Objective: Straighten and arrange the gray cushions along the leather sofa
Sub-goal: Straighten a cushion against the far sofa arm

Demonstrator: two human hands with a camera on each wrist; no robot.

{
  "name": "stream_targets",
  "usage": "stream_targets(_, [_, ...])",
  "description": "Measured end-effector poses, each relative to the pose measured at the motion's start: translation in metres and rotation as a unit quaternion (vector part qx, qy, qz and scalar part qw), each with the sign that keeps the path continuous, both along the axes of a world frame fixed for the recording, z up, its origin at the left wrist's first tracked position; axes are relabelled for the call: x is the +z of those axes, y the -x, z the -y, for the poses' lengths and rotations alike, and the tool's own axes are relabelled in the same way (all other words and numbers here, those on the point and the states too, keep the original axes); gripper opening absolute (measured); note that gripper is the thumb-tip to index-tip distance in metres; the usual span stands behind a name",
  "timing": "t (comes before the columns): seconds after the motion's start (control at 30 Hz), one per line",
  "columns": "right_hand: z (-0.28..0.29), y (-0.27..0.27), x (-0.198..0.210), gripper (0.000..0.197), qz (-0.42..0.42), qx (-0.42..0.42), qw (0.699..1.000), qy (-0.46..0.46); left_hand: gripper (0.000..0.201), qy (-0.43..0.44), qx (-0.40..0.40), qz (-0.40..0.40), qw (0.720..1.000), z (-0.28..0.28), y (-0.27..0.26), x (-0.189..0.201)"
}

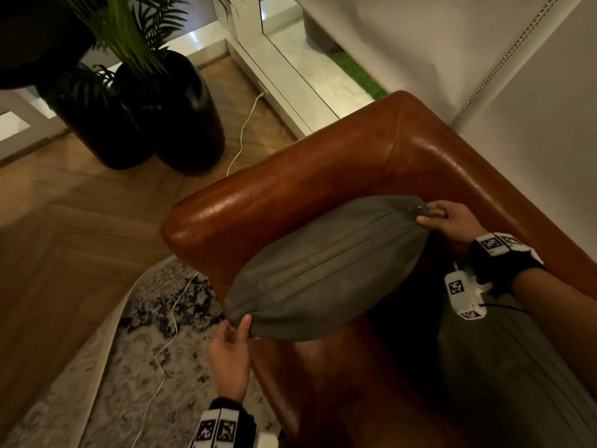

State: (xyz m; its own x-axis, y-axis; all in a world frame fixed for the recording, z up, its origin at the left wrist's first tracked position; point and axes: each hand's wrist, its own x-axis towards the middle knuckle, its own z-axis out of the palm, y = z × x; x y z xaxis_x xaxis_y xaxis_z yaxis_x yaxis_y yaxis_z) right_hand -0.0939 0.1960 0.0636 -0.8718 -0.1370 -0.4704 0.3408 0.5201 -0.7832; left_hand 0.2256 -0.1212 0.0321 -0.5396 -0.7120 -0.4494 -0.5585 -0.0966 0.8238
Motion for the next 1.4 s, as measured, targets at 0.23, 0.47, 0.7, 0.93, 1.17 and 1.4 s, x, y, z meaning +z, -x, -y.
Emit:
stream_targets(0.23, [0.012,-0.006,-0.012,0.034,-0.091,-0.044,0.988,-0.114,0.020,0.093,-0.001,0.027,0.995,-0.002,0.007,-0.018])
stream_targets(0.47, [-0.003,-0.012,-0.016,0.024,0.051,-0.105,0.993,0.033,0.043,0.068,-0.015,-0.013,0.998,-0.009,0.022,-0.010])
stream_targets(0.7, [-0.007,-0.016,-0.008,0.016,-0.006,-0.028,0.994,-0.102,0.041,0.145,0.023,0.031,0.989,-0.010,0.020,-0.004])
stream_targets(0.93, [0.075,-0.061,-0.003,0.058,-0.286,0.006,0.939,-0.189,0.042,0.137,0.032,0.044,0.989,-0.014,0.026,-0.004])
stream_targets(1.17, [0.197,-0.139,-0.029,0.064,-0.290,0.551,0.761,-0.180,0.040,0.118,0.024,0.052,0.991,-0.010,0.025,-0.008])
stream_targets(1.4, [0.115,-0.049,-0.048,0.064,-0.299,0.393,0.794,-0.354,0.040,0.072,-0.037,0.088,0.993,0.005,0.021,-0.012])
